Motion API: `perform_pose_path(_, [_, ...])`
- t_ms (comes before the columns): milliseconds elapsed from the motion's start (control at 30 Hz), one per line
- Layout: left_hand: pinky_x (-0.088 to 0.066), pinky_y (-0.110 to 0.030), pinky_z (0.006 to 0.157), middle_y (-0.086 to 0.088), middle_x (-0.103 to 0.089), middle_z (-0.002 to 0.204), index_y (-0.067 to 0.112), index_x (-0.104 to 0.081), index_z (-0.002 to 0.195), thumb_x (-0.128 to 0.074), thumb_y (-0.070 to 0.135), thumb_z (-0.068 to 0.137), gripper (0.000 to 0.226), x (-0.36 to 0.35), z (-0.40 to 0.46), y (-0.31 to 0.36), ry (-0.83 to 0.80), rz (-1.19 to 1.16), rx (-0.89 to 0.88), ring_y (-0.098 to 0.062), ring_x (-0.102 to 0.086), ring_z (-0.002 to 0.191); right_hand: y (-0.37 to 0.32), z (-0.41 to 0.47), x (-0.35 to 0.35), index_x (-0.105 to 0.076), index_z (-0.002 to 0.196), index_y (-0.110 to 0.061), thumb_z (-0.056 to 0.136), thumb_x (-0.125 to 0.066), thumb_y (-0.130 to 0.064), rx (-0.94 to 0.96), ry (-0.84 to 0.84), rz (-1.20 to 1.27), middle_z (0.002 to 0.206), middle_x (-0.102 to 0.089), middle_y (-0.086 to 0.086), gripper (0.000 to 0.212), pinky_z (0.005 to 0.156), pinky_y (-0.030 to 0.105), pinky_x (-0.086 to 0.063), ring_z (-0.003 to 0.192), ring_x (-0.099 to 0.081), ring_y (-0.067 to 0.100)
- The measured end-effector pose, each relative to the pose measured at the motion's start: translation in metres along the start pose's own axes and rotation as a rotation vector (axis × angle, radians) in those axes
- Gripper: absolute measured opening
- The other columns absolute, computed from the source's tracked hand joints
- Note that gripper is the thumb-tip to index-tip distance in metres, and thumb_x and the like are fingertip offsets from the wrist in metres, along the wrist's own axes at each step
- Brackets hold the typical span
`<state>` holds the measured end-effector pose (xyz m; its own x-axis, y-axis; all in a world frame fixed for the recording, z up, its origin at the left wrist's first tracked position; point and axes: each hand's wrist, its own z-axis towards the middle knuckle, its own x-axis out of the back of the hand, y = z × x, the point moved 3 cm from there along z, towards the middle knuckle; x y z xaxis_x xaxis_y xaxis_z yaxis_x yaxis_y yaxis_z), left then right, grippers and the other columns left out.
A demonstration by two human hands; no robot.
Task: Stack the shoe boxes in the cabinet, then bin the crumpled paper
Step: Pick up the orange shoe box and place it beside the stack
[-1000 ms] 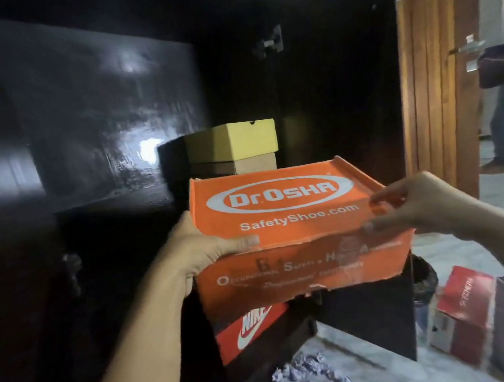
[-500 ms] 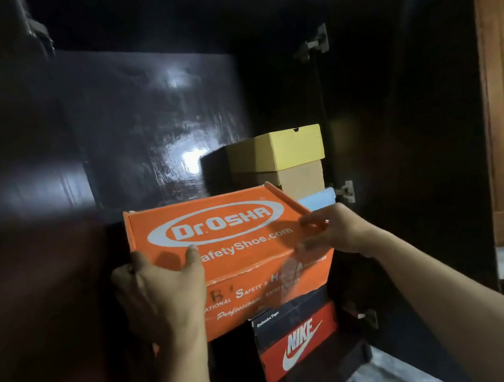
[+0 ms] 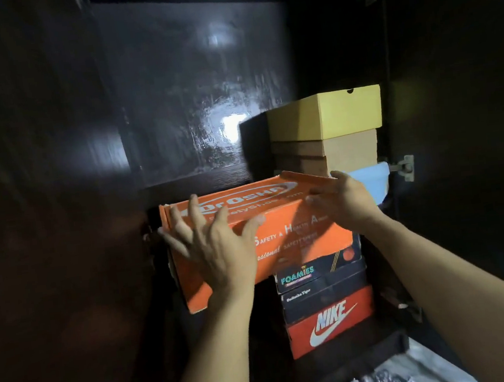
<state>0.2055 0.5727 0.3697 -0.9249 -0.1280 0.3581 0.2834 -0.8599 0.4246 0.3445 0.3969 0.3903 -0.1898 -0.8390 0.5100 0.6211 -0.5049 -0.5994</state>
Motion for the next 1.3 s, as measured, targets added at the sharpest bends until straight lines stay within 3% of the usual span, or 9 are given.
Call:
perform_pose_path(200, [0.022, -0.031, 0.102, -0.004, -0.036, 0.154, 0.025, -0.057, 0.134, -0.062, 0.044, 0.088, 0.05, -0.023, 0.007, -0.004, -0.127, 0.172, -0.041, -0.029, -0.01, 0.149, -0.005, 0.008, -0.042, -0.068, 0.119, -0.022, 0.09, -0.055, -0.02, 0.143, 0.057, -0.251, 0.123, -0.059, 0.008, 0.032, 0.089, 0.035, -0.045, 0.118, -0.045, 0.03])
perform_pose_path(433, [0.008, -0.053, 0.117, -0.002, -0.043, 0.15, 0.025, -0.045, 0.142, -0.066, 0.044, 0.085, 0.064, -0.058, 0.035, -0.029, -0.206, 0.294, -0.049, -0.027, -0.012, 0.149, -0.007, 0.015, -0.078, -0.017, 0.155, -0.023, 0.095, -0.049, -0.01, 0.1, -0.223, -0.357, 0.163, -0.012, 0.001, 0.069, 0.113, 0.044, -0.035, 0.151, -0.009, 0.021])
perform_pose_path(633, [0.0, -0.053, 0.119, 0.001, -0.042, 0.15, 0.029, -0.042, 0.143, -0.065, 0.031, 0.086, 0.061, -0.076, 0.058, -0.046, -0.281, 0.341, -0.069, -0.025, -0.016, 0.148, -0.01, 0.028, -0.093, -0.02, 0.154, -0.025, 0.092, -0.044, -0.007, 0.089, -0.266, -0.316, 0.16, -0.015, 0.001, 0.069, 0.101, 0.047, -0.044, 0.143, -0.03, 0.029])
perform_pose_path(800, [0.003, -0.055, 0.119, -0.002, -0.039, 0.151, 0.029, -0.037, 0.145, -0.066, 0.026, 0.083, 0.068, -0.081, 0.062, -0.049, -0.318, 0.379, -0.082, -0.027, -0.014, 0.149, -0.008, 0.038, -0.101, -0.013, 0.155, -0.024, 0.091, -0.048, -0.006, 0.074, -0.317, -0.335, 0.162, -0.007, 0.0, 0.075, 0.107, 0.048, -0.041, 0.147, -0.021, 0.027])
perform_pose_path(900, [0.006, -0.059, 0.117, -0.009, -0.031, 0.155, 0.024, -0.03, 0.148, -0.07, 0.033, 0.079, 0.081, -0.08, 0.06, -0.043, -0.369, 0.399, -0.069, -0.031, -0.001, 0.15, -0.008, 0.036, -0.097, -0.005, 0.156, -0.026, 0.09, -0.048, -0.004, 0.083, -0.399, -0.327, 0.164, 0.003, -0.001, 0.081, 0.111, 0.05, -0.036, 0.15, -0.012, 0.026])
perform_pose_path(1000, [0.009, -0.06, 0.116, -0.019, -0.018, 0.159, 0.018, -0.022, 0.15, -0.071, 0.038, 0.076, 0.092, -0.081, 0.044, -0.022, -0.323, 0.39, -0.165, -0.035, 0.01, 0.149, 0.002, 0.03, -0.076, -0.009, 0.156, -0.028, 0.084, -0.05, 0.001, 0.091, -0.407, -0.334, 0.164, 0.002, -0.001, 0.088, 0.106, 0.045, -0.042, 0.144, -0.03, 0.031])
perform_pose_path(1100, [0.006, -0.055, 0.118, -0.015, -0.026, 0.155, 0.016, -0.039, 0.142, -0.069, 0.032, 0.077, 0.073, -0.086, 0.021, 0.014, -0.312, 0.25, -0.285, -0.035, -0.005, 0.148, 0.021, 0.016, -0.039, -0.022, 0.153, -0.026, 0.082, -0.054, 0.0, 0.104, -0.36, -0.339, 0.162, -0.015, 0.004, 0.082, 0.103, 0.041, -0.044, 0.142, -0.032, 0.028])
perform_pose_path(1167, [-0.016, -0.049, 0.118, -0.01, -0.042, 0.143, 0.016, -0.054, 0.127, -0.066, 0.028, 0.079, 0.052, -0.092, 0.007, 0.043, -0.389, 0.122, -0.355, -0.032, -0.026, 0.139, 0.042, 0.003, -0.008, -0.031, 0.151, -0.022, 0.084, -0.053, -0.001, 0.039, -0.355, -0.369, 0.159, -0.025, 0.008, 0.073, 0.108, 0.04, -0.038, 0.142, -0.032, 0.029])
perform_pose_path(1300, [-0.047, -0.032, 0.082, -0.009, -0.065, 0.114, 0.014, -0.065, 0.105, -0.066, 0.022, 0.078, 0.028, -0.106, -0.036, 0.111, -0.758, -0.205, -0.429, -0.029, -0.058, 0.108, 0.091, -0.033, 0.067, -0.034, 0.149, -0.022, 0.086, -0.063, -0.016, -0.16, -0.325, -0.502, 0.158, -0.027, 0.005, 0.069, 0.111, 0.035, -0.036, 0.137, -0.041, 0.026])
